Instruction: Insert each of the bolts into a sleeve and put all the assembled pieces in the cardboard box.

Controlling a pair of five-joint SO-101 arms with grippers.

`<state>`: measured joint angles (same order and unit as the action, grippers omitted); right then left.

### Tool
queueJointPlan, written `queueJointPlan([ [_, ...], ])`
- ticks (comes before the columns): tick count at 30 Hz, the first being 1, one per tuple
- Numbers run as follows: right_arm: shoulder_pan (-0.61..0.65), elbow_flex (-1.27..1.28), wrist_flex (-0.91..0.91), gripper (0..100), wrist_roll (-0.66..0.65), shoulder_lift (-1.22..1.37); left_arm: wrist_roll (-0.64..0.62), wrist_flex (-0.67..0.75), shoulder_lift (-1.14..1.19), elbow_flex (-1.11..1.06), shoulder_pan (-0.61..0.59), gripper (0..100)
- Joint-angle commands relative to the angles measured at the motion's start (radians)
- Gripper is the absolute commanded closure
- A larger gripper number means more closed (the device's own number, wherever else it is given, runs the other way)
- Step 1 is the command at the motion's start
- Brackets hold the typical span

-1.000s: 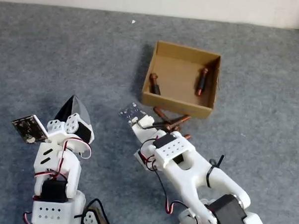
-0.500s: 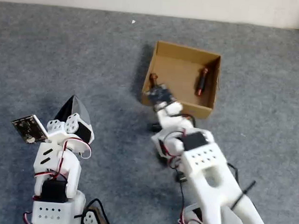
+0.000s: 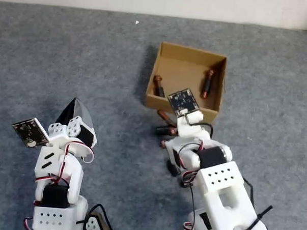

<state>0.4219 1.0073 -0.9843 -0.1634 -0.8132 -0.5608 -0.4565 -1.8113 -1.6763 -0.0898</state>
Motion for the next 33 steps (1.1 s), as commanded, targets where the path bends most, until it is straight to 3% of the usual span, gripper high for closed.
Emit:
queueJointPlan([
  [1, 0.071, -0.093, -0.117, 83.5, -0.011, -0.021, 0.009, 0.021, -0.01, -0.019, -0.008, 99],
  [7, 0.188, 0.058, -0.018, 81.5, -0.009, -0.021, 0.009, 0.021, -0.01, -0.019, -0.008, 99],
  [11, 0.191, 0.182, 0.12, 81.5, -0.011, -0.021, 0.009, 0.021, -0.01, -0.019, -0.008, 99],
  [23, 0.189, 0.239, 0.177, 81.5, -0.011, -0.013, 0.009, 0.021, -0.01, -0.019, -0.008, 99],
  [33, 0.166, 0.14, 0.177, 81.6, -0.012, 0.351, 0.009, 0.021, -0.01, -0.019, -0.008, 99],
])
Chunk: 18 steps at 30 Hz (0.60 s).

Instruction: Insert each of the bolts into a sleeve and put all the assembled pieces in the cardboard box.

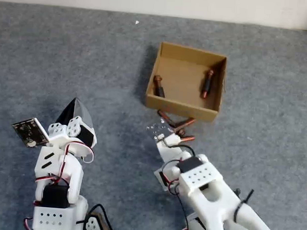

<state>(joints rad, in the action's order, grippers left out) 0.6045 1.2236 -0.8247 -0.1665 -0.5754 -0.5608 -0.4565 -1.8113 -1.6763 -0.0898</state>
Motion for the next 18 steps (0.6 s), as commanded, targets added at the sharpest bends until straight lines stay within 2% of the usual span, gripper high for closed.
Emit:
queueJointPlan([
  [1, -0.03, -0.099, 0.016, 82.3, -0.009, 0.148, 0.009, 0.021, -0.01, -0.019, -0.008, 99],
  [8, -0.07, -0.193, 0.015, 99.6, -0.009, 0.3, 0.009, 0.021, -0.01, -0.019, -0.008, 99],
  [13, -0.077, -0.193, -0.031, 99.2, -0.011, 0.234, 0.009, 0.021, -0.01, -0.019, -0.008, 99],
  [18, -0.165, -0.183, -0.081, 99.2, -0.005, -0.022, 0.009, 0.021, -0.01, -0.019, -0.007, 99],
])
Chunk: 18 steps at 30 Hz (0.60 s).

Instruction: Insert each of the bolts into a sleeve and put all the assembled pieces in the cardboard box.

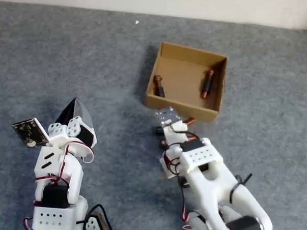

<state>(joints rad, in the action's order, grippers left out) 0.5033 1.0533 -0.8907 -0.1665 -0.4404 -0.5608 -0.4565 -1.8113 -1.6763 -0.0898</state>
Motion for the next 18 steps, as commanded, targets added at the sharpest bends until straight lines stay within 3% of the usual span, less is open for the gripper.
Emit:
queueJointPlan([
  [1, -0.091, -0.012, -0.013, 99.2, -0.003, -0.206, 0.009, 0.021, -0.01, -0.019, -0.007, 99],
  [12, -0.251, 0.053, 0.035, 99.2, 0.081, -0.421, 0.044, 0.015, -0.01, -0.019, 0.093, 99],
  [15, -0.312, 0.053, 0.076, 99.2, 0.129, -0.418, 0.198, -0.057, -0.007, -0.018, 0.213, 99],
  [18, -0.369, 0.051, 0.088, 99.2, 0.163, -0.421, 0.259, -0.207, -0.008, 0.008, 0.374, 99],
])
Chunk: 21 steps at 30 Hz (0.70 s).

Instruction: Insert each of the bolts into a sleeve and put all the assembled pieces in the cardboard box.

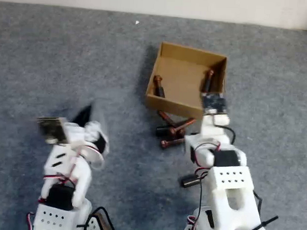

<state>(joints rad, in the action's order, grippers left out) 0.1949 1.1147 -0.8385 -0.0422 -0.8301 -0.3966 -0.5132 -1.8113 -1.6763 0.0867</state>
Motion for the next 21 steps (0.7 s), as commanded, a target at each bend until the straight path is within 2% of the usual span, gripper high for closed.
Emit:
queueJointPlan([
  [1, -0.077, -0.013, 0.036, 99.2, 0.049, -0.033, 0.1, -0.198, -0.008, 0.036, 0.217, 99],
  [5, -0.133, -0.016, 0.045, 99.2, 0.084, -0.033, 0.098, -0.334, -0.007, 0.153, 0.232, 99],
  [8, -0.168, -0.008, 0.088, 99.2, 0.106, -0.03, 0.1, -0.385, -0.005, 0.179, 0.286, 99],
  [16, -0.248, -0.013, 0.111, 99.2, 0.155, -0.027, 0.103, -0.393, -0.005, 0.182, 0.367, 99],
  [21, -0.249, -0.012, 0.113, 99.2, 0.155, -0.027, 0.103, -0.391, 0.074, 0.185, 0.407, 91],
])
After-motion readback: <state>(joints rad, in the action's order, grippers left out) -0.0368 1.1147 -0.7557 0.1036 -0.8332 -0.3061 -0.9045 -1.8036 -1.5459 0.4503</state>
